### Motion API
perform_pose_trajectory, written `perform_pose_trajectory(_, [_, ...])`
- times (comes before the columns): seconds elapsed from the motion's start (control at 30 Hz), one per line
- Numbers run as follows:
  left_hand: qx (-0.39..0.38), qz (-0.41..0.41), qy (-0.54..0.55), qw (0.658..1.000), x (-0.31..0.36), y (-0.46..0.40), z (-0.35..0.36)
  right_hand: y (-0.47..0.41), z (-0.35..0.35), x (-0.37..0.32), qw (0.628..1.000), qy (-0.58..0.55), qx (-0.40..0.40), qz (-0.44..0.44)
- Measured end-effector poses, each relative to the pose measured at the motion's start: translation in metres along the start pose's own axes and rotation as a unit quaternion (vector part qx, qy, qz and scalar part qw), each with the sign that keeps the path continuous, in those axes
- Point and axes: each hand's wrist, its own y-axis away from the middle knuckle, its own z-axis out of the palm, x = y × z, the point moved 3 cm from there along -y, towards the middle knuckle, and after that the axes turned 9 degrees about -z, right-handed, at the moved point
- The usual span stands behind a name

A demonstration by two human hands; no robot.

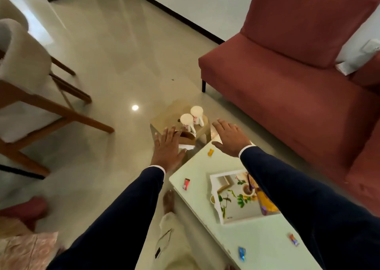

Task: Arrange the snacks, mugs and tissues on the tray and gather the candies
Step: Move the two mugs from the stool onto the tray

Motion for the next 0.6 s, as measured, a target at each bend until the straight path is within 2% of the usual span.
perform_pose_trajectory(0.13, [-0.056, 0.004, 0.044, 0.997, -0.022, -0.115, 0.030, -0.092, 0.027, 0.027, 0.998, -0.034, -0.008, 0.056])
perform_pose_trajectory(0.2, [-0.057, -0.009, 0.071, 0.996, -0.029, -0.166, 0.045, -0.133, 0.038, 0.039, 0.994, -0.064, 0.005, 0.088])
perform_pose_trajectory(0.33, [-0.095, -0.016, 0.108, 0.989, -0.037, -0.257, 0.095, -0.217, 0.084, 0.064, 0.987, -0.097, -0.026, 0.125])
perform_pose_trajectory(0.6, [-0.128, -0.007, 0.130, 0.983, -0.036, -0.330, 0.182, -0.317, 0.162, 0.097, 0.990, -0.062, -0.076, 0.101])
